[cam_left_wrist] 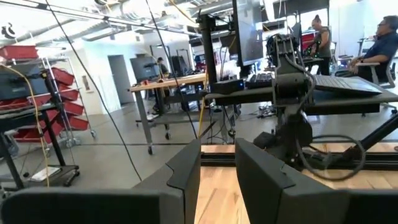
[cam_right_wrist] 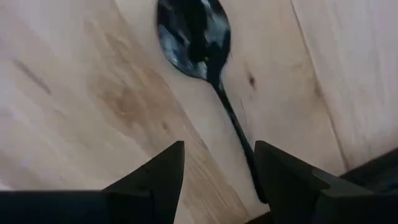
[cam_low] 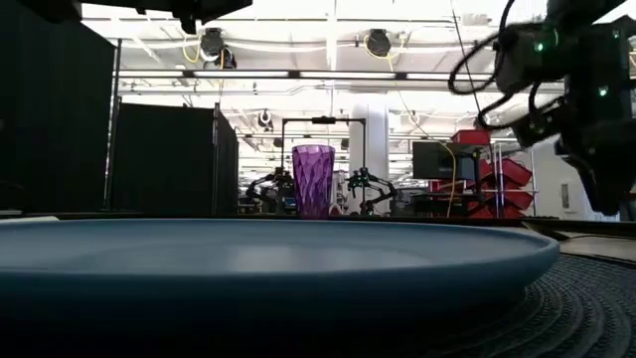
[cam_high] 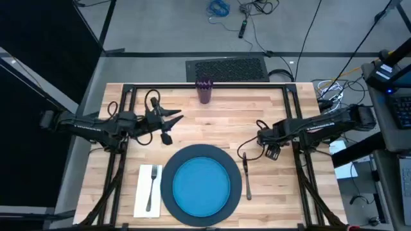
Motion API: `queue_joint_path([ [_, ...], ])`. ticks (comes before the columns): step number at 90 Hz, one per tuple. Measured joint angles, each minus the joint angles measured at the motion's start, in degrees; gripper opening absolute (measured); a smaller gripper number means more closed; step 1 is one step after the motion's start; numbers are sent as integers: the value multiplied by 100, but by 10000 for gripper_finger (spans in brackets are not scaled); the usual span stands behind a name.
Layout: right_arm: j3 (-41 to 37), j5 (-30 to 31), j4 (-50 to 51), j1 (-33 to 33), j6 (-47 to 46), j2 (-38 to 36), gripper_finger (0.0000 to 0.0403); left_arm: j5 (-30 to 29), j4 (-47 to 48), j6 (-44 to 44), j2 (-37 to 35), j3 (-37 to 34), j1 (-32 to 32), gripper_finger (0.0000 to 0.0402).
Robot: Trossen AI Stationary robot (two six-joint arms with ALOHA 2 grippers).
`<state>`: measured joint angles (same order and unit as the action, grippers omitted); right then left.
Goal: Set table place
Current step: Move the black spoon to the right of the black table knife
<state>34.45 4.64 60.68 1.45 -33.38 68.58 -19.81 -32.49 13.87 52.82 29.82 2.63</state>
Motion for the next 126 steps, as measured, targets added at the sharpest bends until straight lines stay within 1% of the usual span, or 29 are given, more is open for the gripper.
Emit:
queue_joint_path([
  [19, -158, 324, -668, 4, -99, 284, 180, 0, 0, 0, 0, 0, 0, 84],
  [46, -161, 335, -655, 0, -102, 511, 180, 0, -2, 0, 0, 0, 0, 84],
  [71, -152, 394, -861, 0, -63, 784, 180, 1, -1, -4, 0, 0, 0, 84],
  [86, -141, 393, -861, 0, -91, 828, 177, 0, 0, -4, 0, 0, 0, 84],
  [93, -144, 382, -869, 0, -101, 829, 162, 2, -2, -4, 0, 0, 0, 84],
  [102, -146, 354, -889, 2, -128, 830, 129, 2, -2, -7, 0, 0, 0, 84],
  [121, -163, 381, -881, 4, -132, 839, 24, 0, -2, -9, 0, 0, 0, 84],
  [126, -168, 401, -863, 0, -140, 843, 9, 2, -2, -9, -2, 0, 0, 84],
])
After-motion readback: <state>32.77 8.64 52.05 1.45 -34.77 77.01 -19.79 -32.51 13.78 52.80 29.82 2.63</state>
